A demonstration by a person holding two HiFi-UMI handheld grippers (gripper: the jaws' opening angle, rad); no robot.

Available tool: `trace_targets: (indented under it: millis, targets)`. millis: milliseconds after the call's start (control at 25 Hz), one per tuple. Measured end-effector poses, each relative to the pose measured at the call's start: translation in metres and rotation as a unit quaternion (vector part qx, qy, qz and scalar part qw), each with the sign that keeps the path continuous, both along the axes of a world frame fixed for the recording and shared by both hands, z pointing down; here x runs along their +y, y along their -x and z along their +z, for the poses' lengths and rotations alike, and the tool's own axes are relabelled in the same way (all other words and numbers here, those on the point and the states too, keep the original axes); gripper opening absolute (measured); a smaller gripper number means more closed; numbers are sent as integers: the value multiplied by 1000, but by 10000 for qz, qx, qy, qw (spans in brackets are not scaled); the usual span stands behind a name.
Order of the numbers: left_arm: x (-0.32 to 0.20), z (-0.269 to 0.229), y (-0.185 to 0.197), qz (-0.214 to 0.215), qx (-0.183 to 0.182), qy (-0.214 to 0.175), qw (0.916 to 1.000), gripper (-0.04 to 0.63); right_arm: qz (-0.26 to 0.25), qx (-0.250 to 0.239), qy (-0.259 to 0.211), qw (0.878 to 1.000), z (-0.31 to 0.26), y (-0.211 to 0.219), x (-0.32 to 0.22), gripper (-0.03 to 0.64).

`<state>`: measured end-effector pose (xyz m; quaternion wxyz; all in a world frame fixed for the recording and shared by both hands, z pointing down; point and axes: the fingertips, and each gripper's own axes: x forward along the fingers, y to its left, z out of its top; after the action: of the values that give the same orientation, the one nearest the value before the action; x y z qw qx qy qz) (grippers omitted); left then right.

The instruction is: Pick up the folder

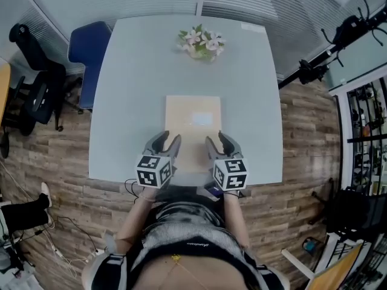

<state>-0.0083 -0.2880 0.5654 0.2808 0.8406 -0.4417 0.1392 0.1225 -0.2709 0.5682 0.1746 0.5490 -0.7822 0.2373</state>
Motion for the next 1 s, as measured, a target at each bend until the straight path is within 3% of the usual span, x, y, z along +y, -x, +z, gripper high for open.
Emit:
trace_targets:
  millis: [200, 440, 720, 840, 1000]
  targets:
    - [-13, 52, 20, -193, -75, 645, 9977, 184, 408, -17, 635, 9971, 57, -25, -8, 203]
    - [-20, 109, 25, -226, -32, 1437, 9894, 242, 683, -690, 1349, 9861, 112, -39, -15, 272]
    - [-20, 144, 14, -81, 17, 1790, 9838, 252, 722, -1128, 1834, 9739, 150, -41, -16, 320]
    - [-20, 151, 14, -149, 379, 1977, 9794, 261, 745, -1484, 1840, 9688, 157, -41, -16, 329]
    - [-19, 156, 13, -184, 773, 2131, 9738, 264, 684, -1561, 1784, 9691, 160, -41, -15, 326]
